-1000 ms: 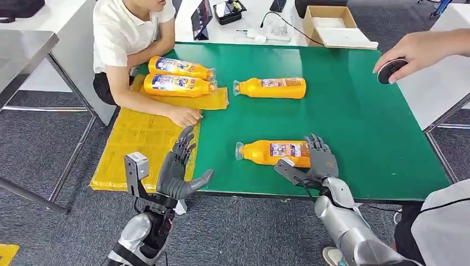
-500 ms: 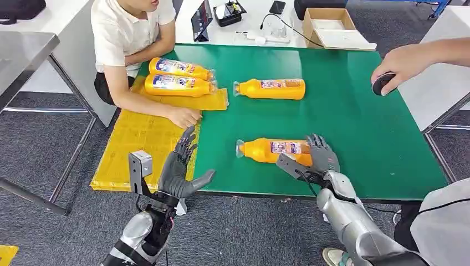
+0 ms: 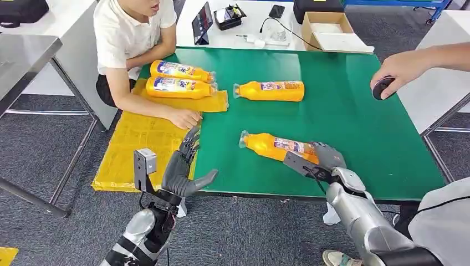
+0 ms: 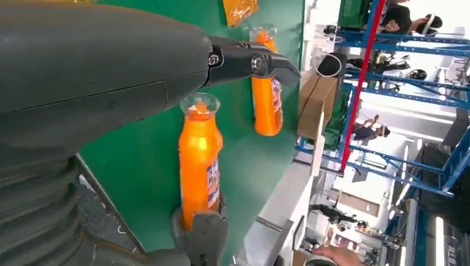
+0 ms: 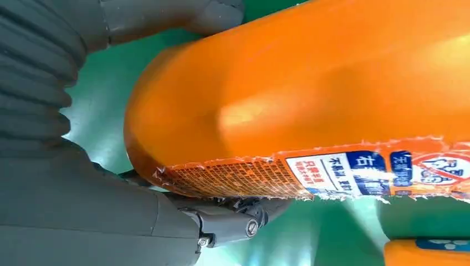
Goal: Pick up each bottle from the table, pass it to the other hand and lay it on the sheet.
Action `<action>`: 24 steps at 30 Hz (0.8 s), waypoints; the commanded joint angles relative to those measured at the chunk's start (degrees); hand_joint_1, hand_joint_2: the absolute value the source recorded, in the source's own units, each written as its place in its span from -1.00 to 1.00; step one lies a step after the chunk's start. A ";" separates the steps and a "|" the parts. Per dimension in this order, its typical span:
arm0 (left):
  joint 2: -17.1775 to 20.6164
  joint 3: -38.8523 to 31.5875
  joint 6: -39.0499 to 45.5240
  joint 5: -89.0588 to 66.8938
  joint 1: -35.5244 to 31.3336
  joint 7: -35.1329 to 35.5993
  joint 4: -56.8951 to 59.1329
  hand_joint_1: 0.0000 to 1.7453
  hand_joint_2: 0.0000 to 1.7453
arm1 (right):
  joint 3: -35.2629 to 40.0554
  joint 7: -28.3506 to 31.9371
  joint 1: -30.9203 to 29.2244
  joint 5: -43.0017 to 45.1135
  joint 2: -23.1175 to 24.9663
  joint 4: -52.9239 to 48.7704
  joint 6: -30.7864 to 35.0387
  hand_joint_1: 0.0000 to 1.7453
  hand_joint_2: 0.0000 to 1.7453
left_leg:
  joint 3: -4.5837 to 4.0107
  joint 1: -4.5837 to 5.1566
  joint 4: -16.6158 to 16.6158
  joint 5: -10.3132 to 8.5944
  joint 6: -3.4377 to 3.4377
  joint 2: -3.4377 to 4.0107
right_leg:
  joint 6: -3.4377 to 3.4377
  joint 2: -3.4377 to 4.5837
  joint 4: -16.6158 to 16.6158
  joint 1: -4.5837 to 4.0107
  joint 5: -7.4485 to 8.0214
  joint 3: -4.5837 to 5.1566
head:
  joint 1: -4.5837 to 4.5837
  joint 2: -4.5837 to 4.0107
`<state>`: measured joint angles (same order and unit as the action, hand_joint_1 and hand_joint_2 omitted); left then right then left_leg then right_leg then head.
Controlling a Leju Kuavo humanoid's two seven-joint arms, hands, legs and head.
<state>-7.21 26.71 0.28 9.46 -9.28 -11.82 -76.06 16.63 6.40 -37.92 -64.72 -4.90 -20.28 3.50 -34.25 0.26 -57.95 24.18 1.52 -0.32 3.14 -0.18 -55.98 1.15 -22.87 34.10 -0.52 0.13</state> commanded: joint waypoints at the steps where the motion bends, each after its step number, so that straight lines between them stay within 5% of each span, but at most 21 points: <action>1: 1.45 2.31 -0.27 0.33 -2.46 0.19 3.93 -1.00 1.00 | -2.01 3.80 4.70 2.14 0.49 4.69 0.22 1.00 1.00 | 0.10 -0.12 0.12 -0.04 -0.10 -0.24 | -0.14 -0.25 0.18 -0.13 -0.01 -0.23 | 0.02 0.00; 7: 1.88 2.07 -0.18 0.49 -1.30 0.04 2.52 -1.00 1.00 | -5.15 8.70 5.90 6.05 1.68 3.51 3.49 1.00 1.00 | 0.11 -0.14 0.19 -0.03 -0.13 -0.13 | -0.17 -0.16 0.26 -0.15 0.03 -0.67 | -0.02 0.00; 12: 2.12 -0.02 1.80 0.71 2.64 -1.17 -1.11 -1.00 1.00 | -12.54 20.27 7.67 16.89 4.88 -0.63 5.23 1.00 1.00 | 0.16 -0.13 0.15 0.04 -0.14 0.15 | -0.16 0.07 0.18 -0.14 0.04 -0.75 | 0.02 0.00; 16: 2.15 -0.34 2.32 0.51 3.27 -1.50 -1.48 -1.00 1.00 | -12.45 20.50 7.53 17.46 5.47 -1.59 5.09 1.00 1.00 | 0.00 -0.10 0.06 0.06 -0.14 0.20 | -0.12 0.19 0.03 -0.11 0.04 -0.55 | 0.02 0.00; 20: 0.70 -2.73 4.54 0.43 6.37 -3.85 -3.81 -1.00 1.00 | -13.11 28.35 10.71 26.45 7.61 -10.92 1.96 1.00 1.00 | -0.14 -0.14 0.05 0.06 -0.15 0.21 | -0.14 0.20 0.06 -0.14 0.05 -0.42 | 0.00 0.00; 24: 1.21 -2.22 1.05 4.81 9.77 -1.99 -5.00 -1.00 1.00 | -7.09 29.01 19.58 32.53 8.94 -27.53 1.26 1.00 1.00 | -0.24 -0.13 0.08 0.12 -0.15 0.34 | -0.16 0.34 0.01 -0.12 -0.01 -0.33 | 0.00 0.00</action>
<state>-6.99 26.29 4.48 9.97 -3.94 -15.30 -79.39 5.88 33.62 -29.08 -39.07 0.18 -26.32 5.90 -34.68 0.22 -57.94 24.17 1.50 -0.20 3.16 -0.05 -56.04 1.13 -22.81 33.88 -0.52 0.13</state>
